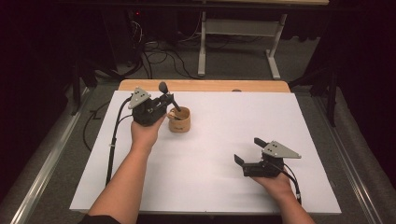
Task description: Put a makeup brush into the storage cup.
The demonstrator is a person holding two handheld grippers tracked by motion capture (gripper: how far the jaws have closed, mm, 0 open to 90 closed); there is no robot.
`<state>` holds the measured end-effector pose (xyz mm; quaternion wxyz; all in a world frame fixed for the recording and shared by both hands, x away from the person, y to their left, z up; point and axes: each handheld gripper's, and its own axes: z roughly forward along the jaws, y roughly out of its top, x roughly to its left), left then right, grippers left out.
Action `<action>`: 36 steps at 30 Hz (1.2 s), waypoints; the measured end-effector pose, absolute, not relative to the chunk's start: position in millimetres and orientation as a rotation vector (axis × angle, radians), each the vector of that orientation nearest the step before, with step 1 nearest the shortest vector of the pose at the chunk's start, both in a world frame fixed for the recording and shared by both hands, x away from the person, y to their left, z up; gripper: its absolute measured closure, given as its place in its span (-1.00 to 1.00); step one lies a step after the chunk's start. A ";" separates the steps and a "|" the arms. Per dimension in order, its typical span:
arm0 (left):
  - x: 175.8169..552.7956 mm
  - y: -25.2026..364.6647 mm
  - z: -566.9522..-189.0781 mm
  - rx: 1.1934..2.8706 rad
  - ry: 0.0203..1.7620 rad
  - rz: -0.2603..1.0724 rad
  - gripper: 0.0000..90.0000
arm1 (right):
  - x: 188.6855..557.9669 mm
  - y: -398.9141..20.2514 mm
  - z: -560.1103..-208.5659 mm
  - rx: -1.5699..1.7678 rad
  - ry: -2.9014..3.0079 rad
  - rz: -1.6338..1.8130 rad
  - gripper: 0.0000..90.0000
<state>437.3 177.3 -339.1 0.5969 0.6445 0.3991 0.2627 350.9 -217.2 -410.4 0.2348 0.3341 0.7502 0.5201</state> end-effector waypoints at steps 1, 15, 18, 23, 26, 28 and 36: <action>438.2 176.7 -340.0 1.496 0.929 0.608 0.73 | 350.7 -217.2 -410.3 0.923 2.059 1.429 -0.96; 447.1 175.3 -349.4 1.518 0.975 0.602 0.73 | 349.5 -218.6 -409.2 0.922 2.057 1.432 -0.95; 448.8 178.1 -350.6 1.520 0.985 0.603 0.73 | 350.2 -218.5 -409.5 0.920 2.057 1.428 -0.95; 450.5 180.8 -353.9 1.529 0.997 0.600 0.73 | 350.8 -218.0 -410.2 0.920 2.060 1.427 -0.95; 451.4 183.3 -358.1 1.525 1.012 0.595 0.73 | 350.9 -217.9 -410.4 0.918 2.059 1.427 -0.95; 452.1 184.7 -361.4 1.530 1.019 0.591 0.73 | 350.8 -217.8 -410.5 0.918 2.059 1.427 -0.95; 454.4 186.6 -373.0 1.551 1.039 0.559 0.73 | 350.7 -217.2 -411.2 0.931 2.068 1.419 -0.95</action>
